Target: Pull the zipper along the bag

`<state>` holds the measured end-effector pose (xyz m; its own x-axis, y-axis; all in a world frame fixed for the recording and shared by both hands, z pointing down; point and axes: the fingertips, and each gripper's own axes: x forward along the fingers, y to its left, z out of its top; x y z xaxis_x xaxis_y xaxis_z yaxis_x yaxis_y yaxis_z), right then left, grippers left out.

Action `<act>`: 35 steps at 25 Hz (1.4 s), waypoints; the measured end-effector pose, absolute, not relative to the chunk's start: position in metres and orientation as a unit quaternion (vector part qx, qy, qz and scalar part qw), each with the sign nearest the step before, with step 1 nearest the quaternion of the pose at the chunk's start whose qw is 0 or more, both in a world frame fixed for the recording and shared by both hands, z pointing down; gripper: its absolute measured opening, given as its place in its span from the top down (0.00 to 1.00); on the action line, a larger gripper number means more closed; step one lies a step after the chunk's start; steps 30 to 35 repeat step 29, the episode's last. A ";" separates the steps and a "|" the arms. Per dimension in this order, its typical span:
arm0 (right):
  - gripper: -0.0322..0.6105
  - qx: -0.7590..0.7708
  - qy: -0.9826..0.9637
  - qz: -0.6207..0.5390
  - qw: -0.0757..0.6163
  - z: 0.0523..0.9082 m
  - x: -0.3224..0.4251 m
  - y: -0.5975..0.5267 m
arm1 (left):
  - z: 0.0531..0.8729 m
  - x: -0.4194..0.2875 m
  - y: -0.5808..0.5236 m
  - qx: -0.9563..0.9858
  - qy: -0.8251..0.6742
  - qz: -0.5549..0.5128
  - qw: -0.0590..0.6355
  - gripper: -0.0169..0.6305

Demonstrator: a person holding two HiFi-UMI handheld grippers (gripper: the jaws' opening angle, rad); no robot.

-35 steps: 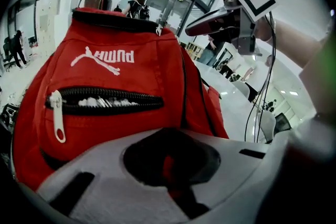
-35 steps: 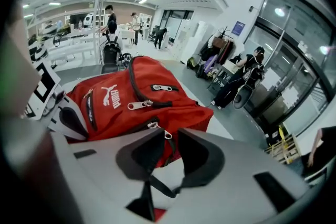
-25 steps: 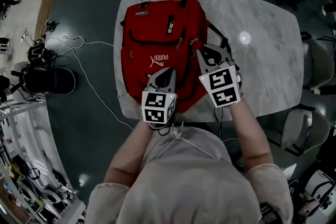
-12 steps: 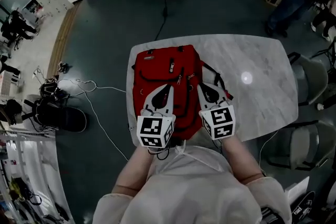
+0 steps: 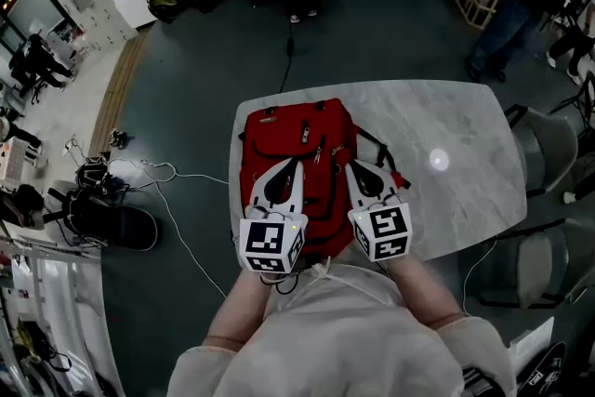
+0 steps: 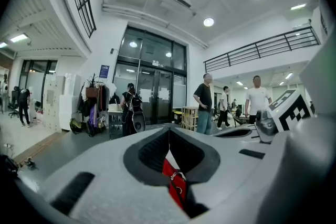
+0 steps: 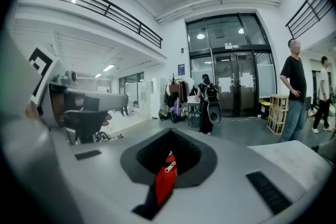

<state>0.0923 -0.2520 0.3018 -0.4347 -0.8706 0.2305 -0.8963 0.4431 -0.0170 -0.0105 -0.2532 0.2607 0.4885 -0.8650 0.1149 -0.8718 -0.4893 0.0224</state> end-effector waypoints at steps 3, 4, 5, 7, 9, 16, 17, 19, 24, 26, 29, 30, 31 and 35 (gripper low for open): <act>0.91 0.517 -0.848 0.064 0.096 0.302 0.089 -0.250 | 0.263 -0.013 -0.252 0.860 -0.506 0.034 0.051 0.94; 0.91 0.514 -0.850 0.062 0.098 0.303 0.088 -0.250 | 0.264 -0.013 -0.252 0.860 -0.506 0.033 0.054 0.94; 0.91 0.511 -0.851 0.060 0.100 0.304 0.087 -0.250 | 0.265 -0.013 -0.252 0.860 -0.506 0.033 0.056 0.94; 0.91 0.508 -0.853 0.056 0.105 0.305 0.086 -0.249 | 0.267 -0.014 -0.252 0.859 -0.507 0.032 0.059 0.94; 0.91 0.508 -0.853 0.054 0.108 0.305 0.086 -0.249 | 0.268 -0.014 -0.251 0.859 -0.508 0.032 0.062 0.94; 0.91 0.510 -0.852 0.058 0.102 0.305 0.085 -0.253 | 0.276 -0.014 -0.255 0.858 -0.508 0.034 0.075 0.94; 0.91 0.510 -0.852 0.060 0.102 0.305 0.085 -0.253 | 0.277 -0.014 -0.255 0.858 -0.507 0.034 0.075 0.94; 0.91 0.510 -0.852 0.066 0.102 0.306 0.086 -0.254 | 0.277 -0.013 -0.256 0.858 -0.506 0.036 0.077 0.94; 0.91 0.509 -0.852 0.073 0.100 0.309 0.089 -0.255 | 0.279 -0.011 -0.256 0.859 -0.505 0.038 0.080 0.94; 0.91 0.509 -0.852 0.068 0.103 0.310 0.088 -0.256 | 0.281 -0.009 -0.256 0.860 -0.501 0.036 0.084 0.94; 0.91 0.508 -0.852 0.068 0.105 0.315 0.087 -0.256 | 0.286 -0.007 -0.256 0.863 -0.495 0.035 0.094 0.94; 0.91 0.508 -0.852 0.068 0.105 0.315 0.087 -0.256 | 0.286 -0.007 -0.256 0.863 -0.495 0.035 0.094 0.94; 0.91 0.508 -0.852 0.068 0.105 0.315 0.087 -0.256 | 0.286 -0.007 -0.256 0.863 -0.495 0.035 0.094 0.94; 0.91 0.508 -0.852 0.068 0.105 0.315 0.087 -0.256 | 0.286 -0.007 -0.256 0.863 -0.495 0.035 0.094 0.94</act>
